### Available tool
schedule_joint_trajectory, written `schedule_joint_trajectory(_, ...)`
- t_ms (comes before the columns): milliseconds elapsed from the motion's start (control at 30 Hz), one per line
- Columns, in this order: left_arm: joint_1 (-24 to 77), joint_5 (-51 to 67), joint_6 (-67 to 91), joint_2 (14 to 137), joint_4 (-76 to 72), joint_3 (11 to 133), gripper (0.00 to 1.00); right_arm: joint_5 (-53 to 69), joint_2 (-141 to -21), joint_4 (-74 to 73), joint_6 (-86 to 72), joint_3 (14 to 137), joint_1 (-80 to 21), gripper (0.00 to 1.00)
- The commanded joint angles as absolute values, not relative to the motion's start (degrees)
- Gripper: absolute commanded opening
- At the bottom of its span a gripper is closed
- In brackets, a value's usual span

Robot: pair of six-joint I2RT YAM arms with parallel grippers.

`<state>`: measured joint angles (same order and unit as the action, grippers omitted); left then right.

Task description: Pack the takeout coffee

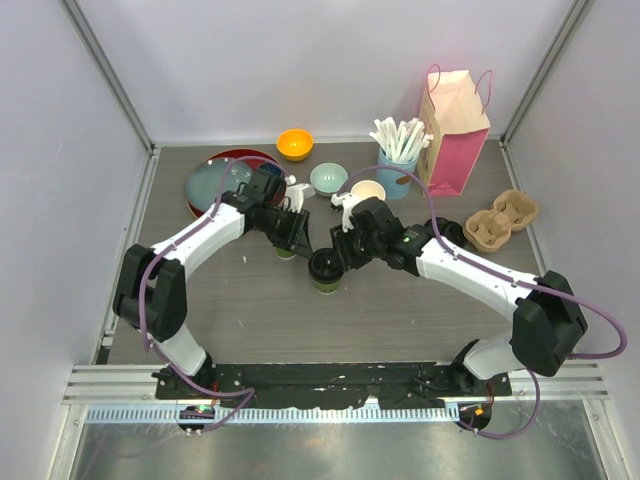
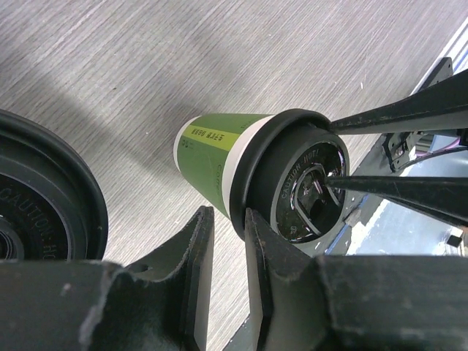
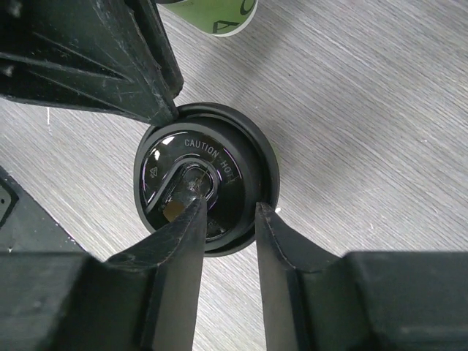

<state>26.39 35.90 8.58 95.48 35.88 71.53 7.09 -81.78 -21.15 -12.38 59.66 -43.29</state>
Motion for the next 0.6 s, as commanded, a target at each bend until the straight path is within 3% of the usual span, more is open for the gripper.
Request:
schedule_joint_trajectory(0, 26.5, 36.7, 6.4, 97.3, 35.8, 68.5, 0.26, 6.1, -83.1, -19.4, -12.4, 57.5, -43.6, 0.33)
schedule_joint_trajectory(200, 26.5, 37.1, 6.0, 100.0, 35.5, 65.7, 0.14, 7.3, -83.4, -19.4, -11.8, 55.4, -43.2, 0.3)
schedule_joint_trajectory(567, 26.6, 33.2, 4.7, 103.9, 35.8, 62.7, 0.07, 8.1, -83.0, -16.1, -12.9, 47.9, -41.9, 0.24)
